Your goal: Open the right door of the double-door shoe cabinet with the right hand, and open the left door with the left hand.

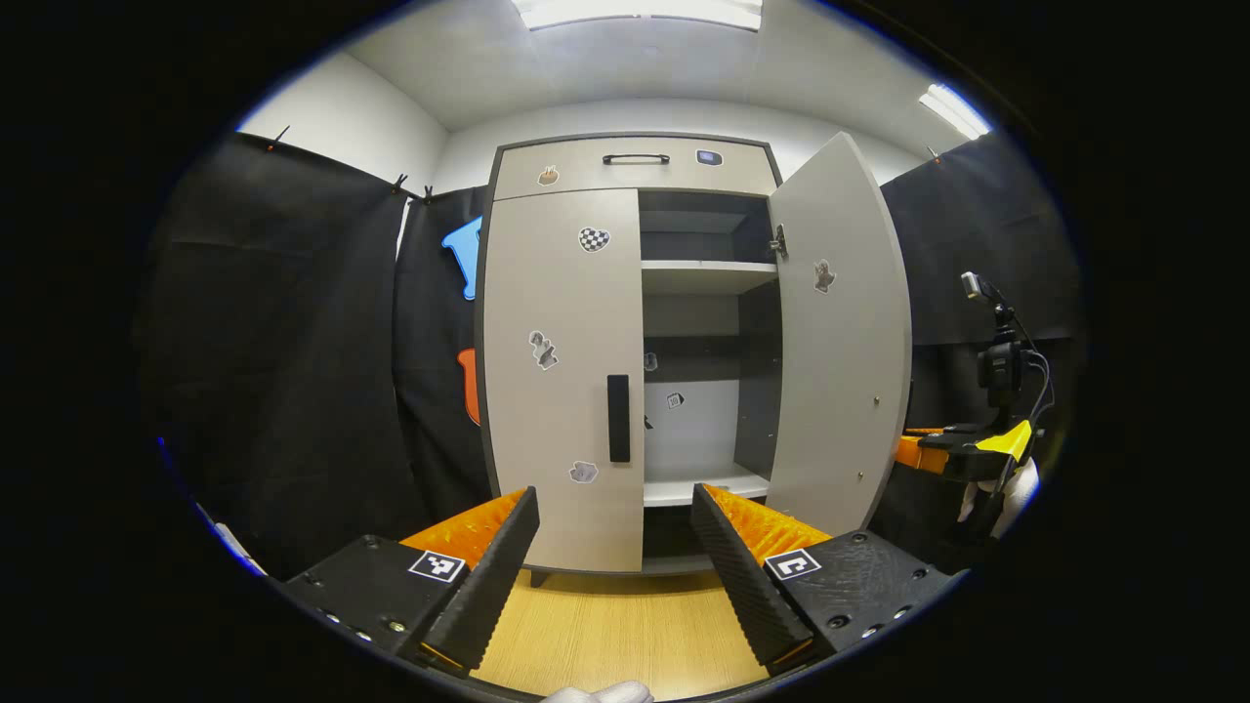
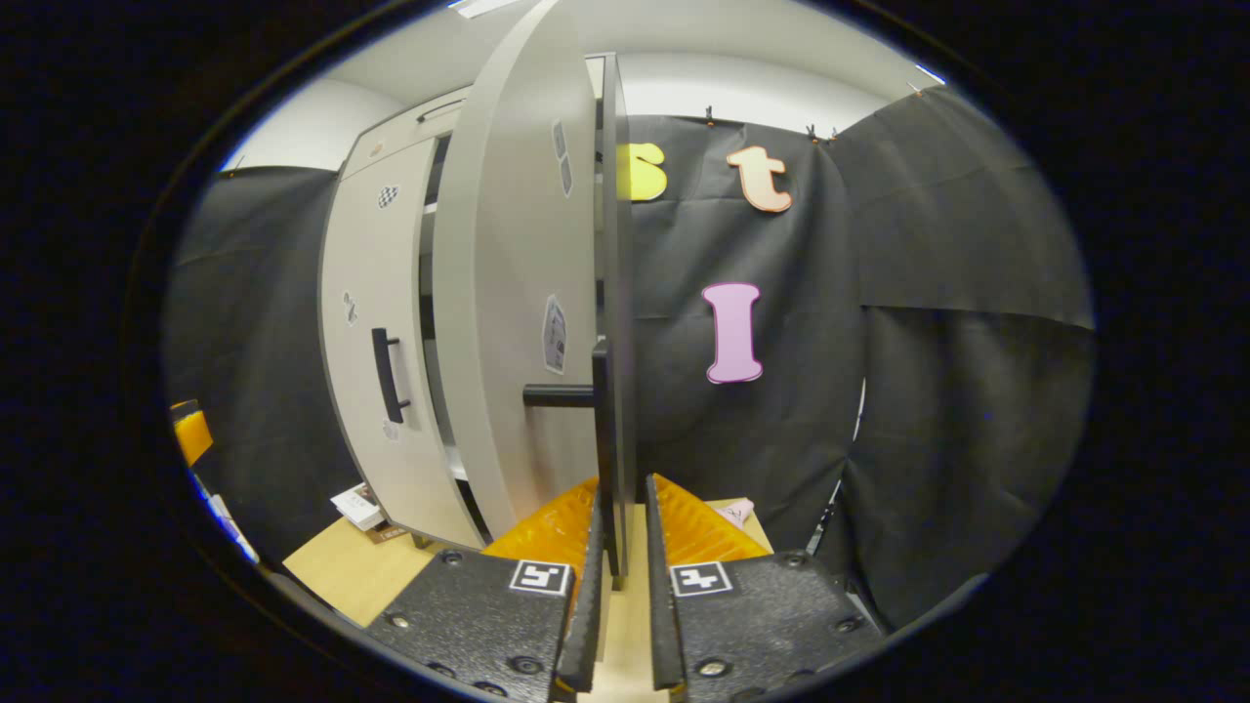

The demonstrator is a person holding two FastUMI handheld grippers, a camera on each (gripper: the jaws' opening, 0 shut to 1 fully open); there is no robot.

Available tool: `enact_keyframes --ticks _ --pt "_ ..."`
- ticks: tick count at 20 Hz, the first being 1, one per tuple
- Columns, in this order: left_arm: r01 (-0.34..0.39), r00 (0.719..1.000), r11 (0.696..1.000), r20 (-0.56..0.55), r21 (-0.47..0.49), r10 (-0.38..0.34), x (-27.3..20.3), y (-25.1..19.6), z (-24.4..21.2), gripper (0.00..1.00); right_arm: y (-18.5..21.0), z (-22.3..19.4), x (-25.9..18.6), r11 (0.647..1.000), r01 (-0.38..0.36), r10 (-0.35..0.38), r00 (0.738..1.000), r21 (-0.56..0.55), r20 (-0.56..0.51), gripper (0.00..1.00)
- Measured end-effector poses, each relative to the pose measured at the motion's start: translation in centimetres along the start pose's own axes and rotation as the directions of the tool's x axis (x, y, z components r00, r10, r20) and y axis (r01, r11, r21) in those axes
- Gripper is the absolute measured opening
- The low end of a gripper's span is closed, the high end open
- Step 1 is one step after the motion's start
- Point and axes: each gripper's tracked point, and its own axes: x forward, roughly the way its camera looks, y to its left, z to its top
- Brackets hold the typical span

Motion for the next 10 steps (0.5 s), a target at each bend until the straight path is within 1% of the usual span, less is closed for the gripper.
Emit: enact_keyframes --ticks 1,2,3,4,5,6,7,9,10 --pt "0.0 1.0 1.0 0.002 0.001 0.0 0.0 0.0 0.0 0.95 -0.5 0.1 -0.5 1.0 0.021 -0.021 1.0 -0.001 0.002 0.32" --pt "0.0 1.0 1.0 0.002 0.003 0.0 0.0 0.1 0.0 0.95 -0.9 0.4 -1.0 0.999 0.038 -0.038 0.999 -0.003 0.009 0.46" --pt "-0.001 1.0 1.0 0.002 0.004 0.001 0.0 0.1 0.1 0.95 -1.1 0.7 -1.6 0.999 0.053 -0.053 0.998 -0.003 0.016 0.53" --pt "0.001 1.0 1.0 0.002 0.0 -0.001 0.0 0.1 0.1 0.95 -1.2 0.8 -2.2 0.998 0.067 -0.067 0.998 -0.003 0.022 0.65" --pt "0.005 1.0 1.0 0.001 -0.007 -0.005 0.0 0.0 0.1 0.95 -1.5 1.0 -2.9 0.997 0.082 -0.082 0.996 -0.004 0.025 0.71" --pt "0.006 1.0 1.0 0.003 -0.012 -0.006 0.1 0.1 0.1 0.95 -1.6 1.3 -3.6 0.996 0.095 -0.095 0.995 0.0 0.036 0.82" --pt "0.004 1.0 1.0 0.002 -0.01 -0.004 0.3 0.4 0.1 0.95 -1.7 1.7 -4.5 0.994 0.113 -0.113 0.992 0.001 0.049 0.82" --pt "-0.008 1.0 1.0 0.005 0.003 0.008 0.6 1.4 0.1 0.96 -1.5 1.9 -5.9 0.991 0.135 -0.134 0.989 -0.017 0.068 0.96" --pt "-0.008 1.0 1.0 0.003 0.008 0.008 0.9 1.8 0.0 0.96 -1.0 2.4 -6.7 0.99 0.14 -0.138 0.987 -0.025 0.081 1.0"
